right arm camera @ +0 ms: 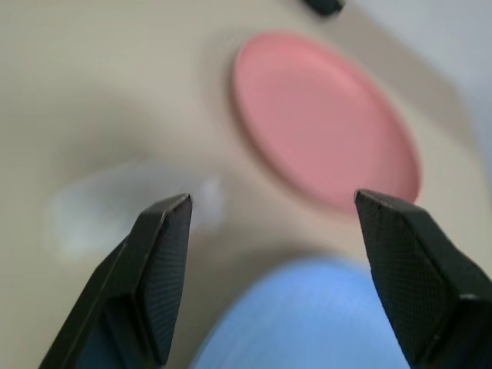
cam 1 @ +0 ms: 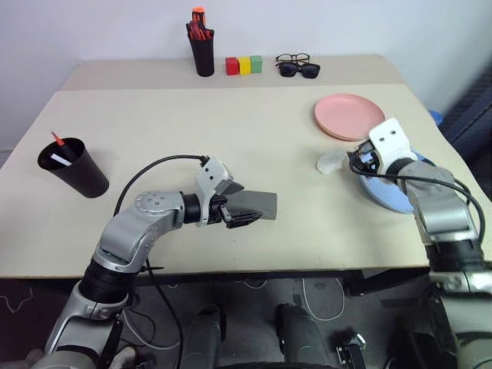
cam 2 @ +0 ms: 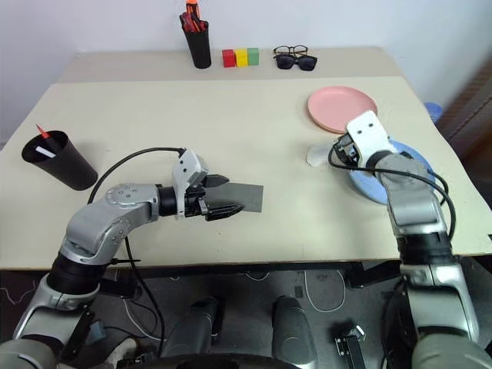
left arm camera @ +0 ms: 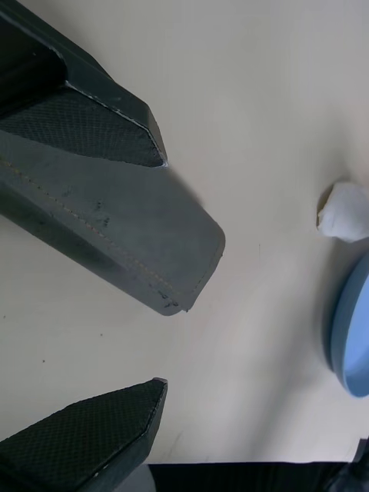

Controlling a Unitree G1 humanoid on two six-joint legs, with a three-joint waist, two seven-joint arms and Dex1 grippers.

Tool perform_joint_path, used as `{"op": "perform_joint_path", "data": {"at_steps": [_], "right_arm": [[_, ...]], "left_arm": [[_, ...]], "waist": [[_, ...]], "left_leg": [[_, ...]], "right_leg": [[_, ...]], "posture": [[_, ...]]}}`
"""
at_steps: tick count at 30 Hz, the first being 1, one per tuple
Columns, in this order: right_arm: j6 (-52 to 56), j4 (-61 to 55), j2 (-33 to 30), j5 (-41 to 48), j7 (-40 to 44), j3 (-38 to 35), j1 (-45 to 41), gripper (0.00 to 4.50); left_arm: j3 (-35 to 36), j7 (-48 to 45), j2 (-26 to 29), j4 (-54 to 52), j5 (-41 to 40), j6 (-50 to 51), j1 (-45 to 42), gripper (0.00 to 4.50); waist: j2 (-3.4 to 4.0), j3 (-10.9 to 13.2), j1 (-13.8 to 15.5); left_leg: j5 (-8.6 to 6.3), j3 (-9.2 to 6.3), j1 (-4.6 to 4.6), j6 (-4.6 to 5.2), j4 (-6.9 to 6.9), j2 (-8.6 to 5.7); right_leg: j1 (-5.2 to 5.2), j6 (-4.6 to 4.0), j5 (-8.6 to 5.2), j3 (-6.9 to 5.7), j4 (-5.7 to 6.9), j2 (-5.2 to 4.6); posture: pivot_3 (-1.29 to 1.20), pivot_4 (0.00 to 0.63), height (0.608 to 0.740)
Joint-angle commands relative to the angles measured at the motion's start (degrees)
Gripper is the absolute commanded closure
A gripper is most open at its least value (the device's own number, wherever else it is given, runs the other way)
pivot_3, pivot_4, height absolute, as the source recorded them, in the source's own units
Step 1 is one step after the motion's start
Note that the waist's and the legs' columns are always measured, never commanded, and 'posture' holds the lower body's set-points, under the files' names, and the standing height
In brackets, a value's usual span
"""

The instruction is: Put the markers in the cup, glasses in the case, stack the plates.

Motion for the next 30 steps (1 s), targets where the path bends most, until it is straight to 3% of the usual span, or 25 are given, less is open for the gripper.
{"op": "perform_joint_path", "data": {"at_steps": [1, 7, 11, 24, 26, 30], "right_arm": [[-14.05, 16.84, 0.77, -5.46, -1.82, 3.7, -7.6, 1.11], [-26.87, 40.93, 4.01, -9.61, -4.19, 6.81, -17.14, 1.11], [-29.37, 49.27, 5.56, -9.85, -4.84, 6.28, -20.46, 1.11], [-30.4, 55.0, 6.68, -11.03, -8.74, 5.99, -25.58, 1.11], [-30.15, 54.93, 6.65, -9.72, -7.84, 4.57, -25.84, 1.11], [-24.11, 53.52, 6.02, 1.14, -3.27, -6.1, -27.97, 1.11]], "left_arm": [[1.63, 1.2, 0.02, -3.28, -0.93, 0.82, 0.27, 0.0], [3.5, 3.07, 1.25, -6.44, -1.67, 2.96, 1.98, 0.0], [5.09, 4.41, 2.17, -8.74, -2.47, 4.55, 3.47, 0.0], [7.78, 8.38, 2.86, -13.53, -4.47, 7.44, 6.7, 0.0], [7.9, 8.95, 2.85, -13.89, -4.5, 7.58, 6.95, 0.0], [8.34, 9.61, 2.55, -13.96, -5.06, 7.76, 7.52, 0.0]], "waist": [[-0.01, 0.0, 0.02], [-0.02, 0.01, 0.01], [-0.02, 0.01, -0.08], [-0.01, 0.01, -0.17], [-0.01, 0.01, -0.16], [0.0, 0.02, -0.12]], "left_leg": [[0.0, 0.0, 0.0, 0.0, -0.02, 0.0], [0.01, -0.01, -0.04, 0.0, -0.06, -0.01], [0.01, -0.01, -0.03, -0.01, -0.04, -0.01], [0.03, -0.02, 0.07, -0.05, -0.02, -0.01], [0.03, -0.02, 0.07, -0.05, -0.02, -0.01], [0.04, -0.02, 0.07, -0.05, -0.02, -0.01]], "right_leg": [[-0.01, 0.0, 0.0, 0.0, 0.0, 0.0], [-0.01, 0.14, 0.05, 0.01, -0.04, 0.01], [-0.02, 0.19, 0.09, 0.01, -0.01, 0.01], [0.0, 0.13, 0.07, 0.03, 0.14, 0.02], [0.0, 0.14, 0.08, 0.03, 0.14, 0.02], [0.0, 0.18, 0.1, 0.04, 0.13, 0.02]], "posture": [[0.0, 0.15, 0.74], [0.0, 0.15, 0.74], [0.0, 0.15, 0.74], [0.0, 0.15, 0.74], [0.0, 0.15, 0.74], [0.0, 0.15, 0.74]]}}
